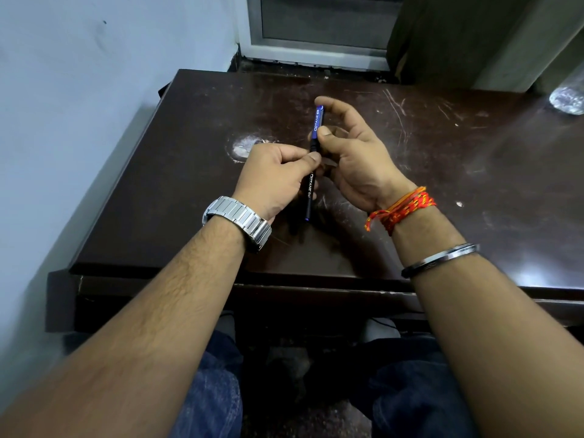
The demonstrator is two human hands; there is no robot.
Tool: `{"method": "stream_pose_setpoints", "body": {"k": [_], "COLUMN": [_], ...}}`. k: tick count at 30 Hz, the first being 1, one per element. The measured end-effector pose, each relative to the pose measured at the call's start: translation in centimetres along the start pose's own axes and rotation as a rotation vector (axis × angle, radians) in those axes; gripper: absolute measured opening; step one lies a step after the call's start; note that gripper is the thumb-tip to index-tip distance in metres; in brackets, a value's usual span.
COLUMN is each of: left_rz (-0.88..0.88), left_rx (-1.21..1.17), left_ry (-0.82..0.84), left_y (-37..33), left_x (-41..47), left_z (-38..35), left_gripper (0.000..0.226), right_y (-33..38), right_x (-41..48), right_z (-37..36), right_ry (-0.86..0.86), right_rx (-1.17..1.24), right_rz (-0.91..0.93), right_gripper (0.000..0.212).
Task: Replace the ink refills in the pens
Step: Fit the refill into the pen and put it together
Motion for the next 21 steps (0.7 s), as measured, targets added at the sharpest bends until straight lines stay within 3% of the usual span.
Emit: {"method": "stream_pose_setpoints", "body": {"k": [16, 21], "left_rz": [-0.096, -0.124], "left_rx": [0.043, 0.026], "left_ry": [-0.058, -0.166], "left_y": [-0.1, -0.5], "left_x": [-0.1, 0.9], "left_z": [0.3, 1.1], "left_gripper": [0.024, 0.019], "right_y": [-0.3, -1.0], "right_x": [0.6, -0.1], "right_z": [-0.1, -0.2], "right_ry": [0.021, -0.053], "right_rx": [-0.051, -0.141], "right_rz": [0.071, 0.041], "right_gripper": [0.039, 0.046]}}
Point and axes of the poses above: each hand's wrist, its own x-axis towards the middle knuckle, its own z-axis out of the back of the hand, y = z × x, the point moved 7 cm from there along x, towards the middle knuckle, and after that the axes turned 15 degrees about -y, right-handed, at the moved point
